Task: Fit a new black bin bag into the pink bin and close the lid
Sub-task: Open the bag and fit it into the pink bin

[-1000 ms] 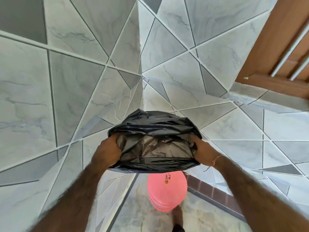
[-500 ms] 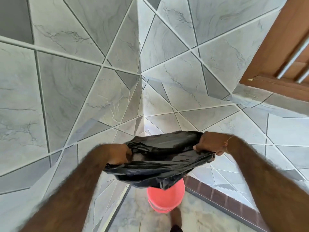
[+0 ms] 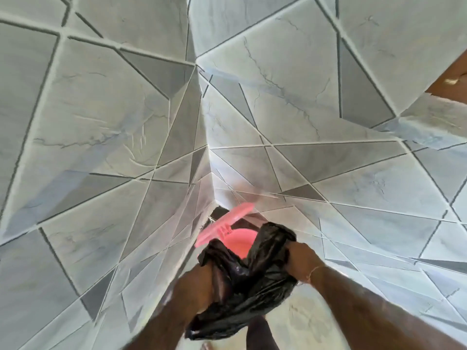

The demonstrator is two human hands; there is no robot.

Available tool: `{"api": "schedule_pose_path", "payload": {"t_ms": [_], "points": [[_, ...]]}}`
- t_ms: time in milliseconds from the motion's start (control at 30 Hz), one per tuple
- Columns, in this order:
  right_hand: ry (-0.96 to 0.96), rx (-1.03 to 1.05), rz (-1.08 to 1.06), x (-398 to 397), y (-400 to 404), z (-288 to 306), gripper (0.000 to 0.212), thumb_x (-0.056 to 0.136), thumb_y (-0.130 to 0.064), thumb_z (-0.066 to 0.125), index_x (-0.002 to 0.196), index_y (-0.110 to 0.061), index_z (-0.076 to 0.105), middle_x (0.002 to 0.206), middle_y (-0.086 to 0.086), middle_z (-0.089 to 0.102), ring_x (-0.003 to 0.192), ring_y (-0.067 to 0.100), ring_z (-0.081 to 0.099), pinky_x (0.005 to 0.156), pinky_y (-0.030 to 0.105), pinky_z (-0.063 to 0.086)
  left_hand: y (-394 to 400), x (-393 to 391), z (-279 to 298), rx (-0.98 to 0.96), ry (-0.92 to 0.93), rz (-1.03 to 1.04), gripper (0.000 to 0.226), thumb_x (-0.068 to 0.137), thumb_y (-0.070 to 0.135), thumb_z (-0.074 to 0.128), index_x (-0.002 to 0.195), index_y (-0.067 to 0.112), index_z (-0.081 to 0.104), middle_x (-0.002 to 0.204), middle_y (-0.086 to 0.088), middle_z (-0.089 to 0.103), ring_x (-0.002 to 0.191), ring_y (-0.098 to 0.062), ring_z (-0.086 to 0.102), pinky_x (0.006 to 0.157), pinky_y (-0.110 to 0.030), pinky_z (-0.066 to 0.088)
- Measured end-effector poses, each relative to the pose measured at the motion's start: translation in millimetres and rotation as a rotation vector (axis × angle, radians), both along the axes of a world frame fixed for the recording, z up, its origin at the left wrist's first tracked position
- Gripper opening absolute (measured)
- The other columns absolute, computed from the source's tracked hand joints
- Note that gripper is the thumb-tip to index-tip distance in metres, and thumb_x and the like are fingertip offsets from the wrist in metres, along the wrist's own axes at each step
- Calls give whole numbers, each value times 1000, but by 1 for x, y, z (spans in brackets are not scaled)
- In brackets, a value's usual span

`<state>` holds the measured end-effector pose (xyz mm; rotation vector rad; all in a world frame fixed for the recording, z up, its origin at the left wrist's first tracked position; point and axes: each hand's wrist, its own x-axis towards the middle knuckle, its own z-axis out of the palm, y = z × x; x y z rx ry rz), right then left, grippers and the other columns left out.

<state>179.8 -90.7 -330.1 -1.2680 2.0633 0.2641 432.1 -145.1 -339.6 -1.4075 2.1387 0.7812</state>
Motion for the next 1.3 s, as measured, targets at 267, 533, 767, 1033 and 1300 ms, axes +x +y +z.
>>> {"api": "schedule_pose_path", "payload": {"t_ms": [267, 533, 767, 1033, 1300], "points": [[-252, -175, -234, -13, -19, -79, 35, 78, -31, 41, 107, -22, 59, 106, 9, 71, 98, 36, 66, 86, 42, 55, -22, -44, -68, 29, 132, 393, 59, 66, 71, 47, 116, 38, 41, 96, 9, 67, 84, -24, 69, 77, -36, 55], [-294, 32, -234, -38, -29, -176, 43, 80, -39, 51, 122, -37, 43, 117, 5, 69, 103, 35, 65, 87, 40, 55, -17, -56, -141, 204, -50, 499, 56, 77, 36, 49, 129, 20, 37, 106, -6, 71, 92, -32, 68, 80, -40, 55], [-341, 195, -158, -18, -34, -238, 70, 82, -21, 56, 144, -26, 26, 119, 17, 64, 106, 39, 62, 80, 36, 50, -4, -76, -215, 389, 38, 489, 81, 62, 55, 61, 133, 24, 36, 114, -7, 67, 100, -32, 66, 83, -40, 54], [-220, 77, -291, -38, -51, -313, 80, 81, -29, 54, 148, -40, 11, 118, 19, 65, 103, 41, 63, 83, 43, 54, -56, -54, -310, 271, 44, 628, 46, 78, 29, 60, 118, 14, 44, 106, -20, 70, 94, -41, 67, 76, -39, 54], [-66, 26, -180, -87, -77, -361, 80, 89, -30, 55, 153, -32, 8, 116, 24, 63, 107, 42, 61, 88, 40, 48, -99, -24, -372, 144, 66, 568, 56, 61, 32, 62, 115, 16, 58, 105, -15, 70, 92, -37, 66, 81, -44, 57]]}}
